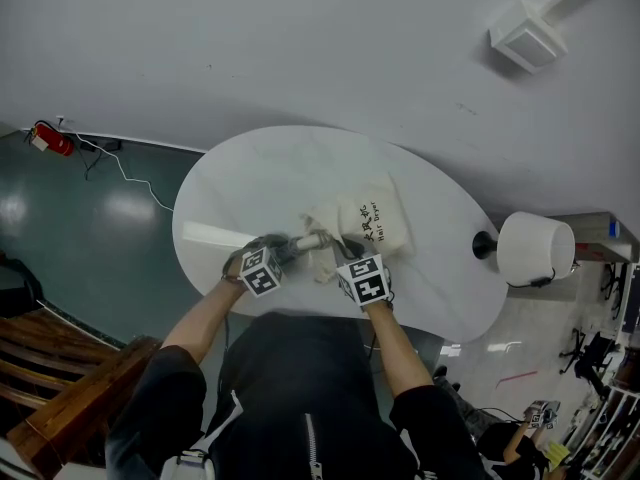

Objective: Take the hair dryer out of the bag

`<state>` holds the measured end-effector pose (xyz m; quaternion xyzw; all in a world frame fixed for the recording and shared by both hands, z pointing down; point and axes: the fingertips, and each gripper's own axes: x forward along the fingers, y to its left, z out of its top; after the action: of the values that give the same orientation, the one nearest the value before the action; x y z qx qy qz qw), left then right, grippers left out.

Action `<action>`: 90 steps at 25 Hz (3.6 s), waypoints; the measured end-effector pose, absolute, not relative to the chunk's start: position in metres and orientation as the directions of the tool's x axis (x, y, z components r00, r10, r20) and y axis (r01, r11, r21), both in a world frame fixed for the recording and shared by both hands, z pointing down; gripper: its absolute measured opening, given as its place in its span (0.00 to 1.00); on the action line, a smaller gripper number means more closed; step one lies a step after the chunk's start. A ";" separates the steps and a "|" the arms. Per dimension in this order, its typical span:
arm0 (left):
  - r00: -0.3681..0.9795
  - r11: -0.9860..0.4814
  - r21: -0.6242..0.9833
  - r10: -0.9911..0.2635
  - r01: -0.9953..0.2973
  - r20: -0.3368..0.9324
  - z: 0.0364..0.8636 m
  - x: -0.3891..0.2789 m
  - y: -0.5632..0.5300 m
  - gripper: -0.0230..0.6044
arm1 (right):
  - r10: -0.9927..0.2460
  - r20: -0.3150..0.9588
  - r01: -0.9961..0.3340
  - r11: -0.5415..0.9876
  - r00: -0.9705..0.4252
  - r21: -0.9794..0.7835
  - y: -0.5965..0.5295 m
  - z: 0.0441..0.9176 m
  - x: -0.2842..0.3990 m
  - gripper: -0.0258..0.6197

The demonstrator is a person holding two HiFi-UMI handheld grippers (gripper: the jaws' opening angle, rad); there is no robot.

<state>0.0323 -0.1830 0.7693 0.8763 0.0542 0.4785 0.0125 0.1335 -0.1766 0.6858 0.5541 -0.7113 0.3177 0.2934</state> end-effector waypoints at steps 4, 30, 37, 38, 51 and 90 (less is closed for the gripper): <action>0.544 -0.994 0.045 0.090 0.095 0.834 0.768 0.034 -0.182 0.34 | -0.604 0.768 -0.974 0.185 -0.216 -0.129 -0.176 0.687 0.134 0.09; 0.614 -0.990 0.045 0.119 0.135 0.780 0.746 0.138 -0.171 0.48 | -0.618 0.750 -0.972 0.173 -0.234 -0.161 -0.175 0.680 0.138 0.09; 0.575 -0.986 0.053 0.134 0.155 0.807 0.762 0.147 -0.165 0.49 | -0.618 0.749 -0.971 0.167 -0.238 -0.171 -0.173 0.681 0.140 0.09; 0.565 -0.985 0.049 0.134 0.163 0.814 0.764 0.148 -0.165 0.49 | -0.617 0.749 -0.971 0.165 -0.239 -0.174 -0.173 0.682 0.141 0.09; 0.516 -0.975 0.042 0.152 0.217 0.843 0.788 0.147 -0.168 0.49 | -0.614 0.751 -0.971 0.151 -0.241 -0.188 -0.173 0.684 0.143 0.09; 0.578 -0.989 0.104 0.143 0.101 0.803 0.746 0.068 -0.163 0.38 | -0.611 0.763 -0.978 0.136 -0.211 -0.161 -0.179 0.692 0.144 0.09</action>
<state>0.0685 -0.1633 0.7456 0.8880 0.0687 0.4541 0.0232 0.1441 -0.1789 0.6917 0.5655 -0.7024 0.3347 0.2735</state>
